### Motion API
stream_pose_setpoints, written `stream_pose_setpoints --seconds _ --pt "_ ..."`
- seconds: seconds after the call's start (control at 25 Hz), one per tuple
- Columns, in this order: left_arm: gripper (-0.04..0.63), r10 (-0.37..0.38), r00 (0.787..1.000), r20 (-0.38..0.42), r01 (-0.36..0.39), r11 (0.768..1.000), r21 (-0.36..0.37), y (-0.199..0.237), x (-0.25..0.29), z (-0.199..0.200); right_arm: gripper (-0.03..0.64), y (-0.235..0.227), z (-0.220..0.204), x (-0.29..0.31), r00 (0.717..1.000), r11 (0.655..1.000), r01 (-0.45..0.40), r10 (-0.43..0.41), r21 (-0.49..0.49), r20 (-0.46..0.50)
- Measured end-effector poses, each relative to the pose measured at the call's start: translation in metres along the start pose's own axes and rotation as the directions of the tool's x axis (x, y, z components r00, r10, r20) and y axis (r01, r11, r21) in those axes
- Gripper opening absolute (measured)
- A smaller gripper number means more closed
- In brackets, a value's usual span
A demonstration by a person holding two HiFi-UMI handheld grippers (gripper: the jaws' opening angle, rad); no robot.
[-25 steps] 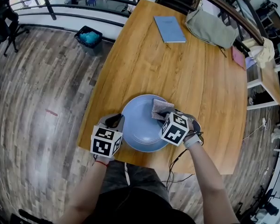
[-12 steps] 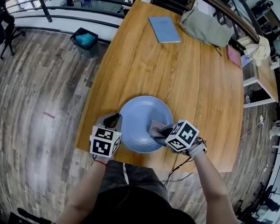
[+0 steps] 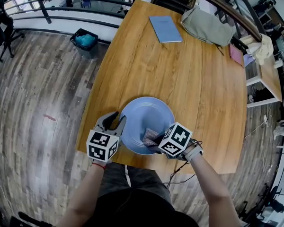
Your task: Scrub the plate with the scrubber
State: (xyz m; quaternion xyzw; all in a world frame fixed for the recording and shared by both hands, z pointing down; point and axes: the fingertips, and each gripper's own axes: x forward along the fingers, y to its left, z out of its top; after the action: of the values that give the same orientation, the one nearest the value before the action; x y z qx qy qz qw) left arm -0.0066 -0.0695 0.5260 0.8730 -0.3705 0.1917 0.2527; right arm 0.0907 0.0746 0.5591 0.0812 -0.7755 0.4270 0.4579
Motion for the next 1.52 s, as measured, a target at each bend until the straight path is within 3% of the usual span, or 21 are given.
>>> stream_pose_setpoints --seconds 0.08,0.24,0.44,0.6,0.92,1.12,1.32,1.52 --pt "0.144 -0.024 0.999 0.03 0.024 1.0 0.005 0.002 -0.008 0.003 0.087 0.001 0.001 0.001 1.0 1.0 -0.006 0.005 -0.009 -0.01" --pt "0.144 -0.059 0.995 -0.082 0.067 0.993 0.098 0.009 -0.023 -0.017 0.087 0.006 0.003 0.004 0.999 1.0 -0.027 0.026 -0.016 -0.023" --pt "0.143 -0.08 0.992 -0.097 0.093 0.986 0.136 0.008 -0.038 -0.028 0.087 0.014 0.007 0.009 0.996 0.997 -0.067 0.065 -0.035 -0.054" --pt "-0.003 -0.039 0.99 -0.134 0.072 0.964 0.255 0.006 -0.043 -0.039 0.087 0.021 0.012 0.015 0.99 0.992 -0.11 0.104 -0.061 -0.093" --pt "-0.003 -0.06 0.975 -0.214 0.143 0.906 0.398 -0.014 -0.031 -0.048 0.087 0.034 0.038 0.027 0.97 0.972 -0.196 0.172 -0.134 -0.17" --pt "-0.005 -0.053 0.971 -0.231 0.151 0.889 0.433 -0.016 -0.03 -0.049 0.087 0.029 0.059 0.03 0.965 0.964 -0.198 0.16 -0.179 -0.205" --pt "-0.005 -0.036 0.968 -0.247 0.153 0.868 0.472 -0.016 -0.03 -0.05 0.089 0.015 0.095 0.026 0.984 0.972 -0.159 0.141 -0.174 -0.109" --pt "-0.005 -0.037 0.968 -0.248 0.149 0.879 0.453 -0.013 -0.03 -0.05 0.089 -0.007 0.116 0.013 0.996 0.988 -0.083 0.086 -0.133 0.015"
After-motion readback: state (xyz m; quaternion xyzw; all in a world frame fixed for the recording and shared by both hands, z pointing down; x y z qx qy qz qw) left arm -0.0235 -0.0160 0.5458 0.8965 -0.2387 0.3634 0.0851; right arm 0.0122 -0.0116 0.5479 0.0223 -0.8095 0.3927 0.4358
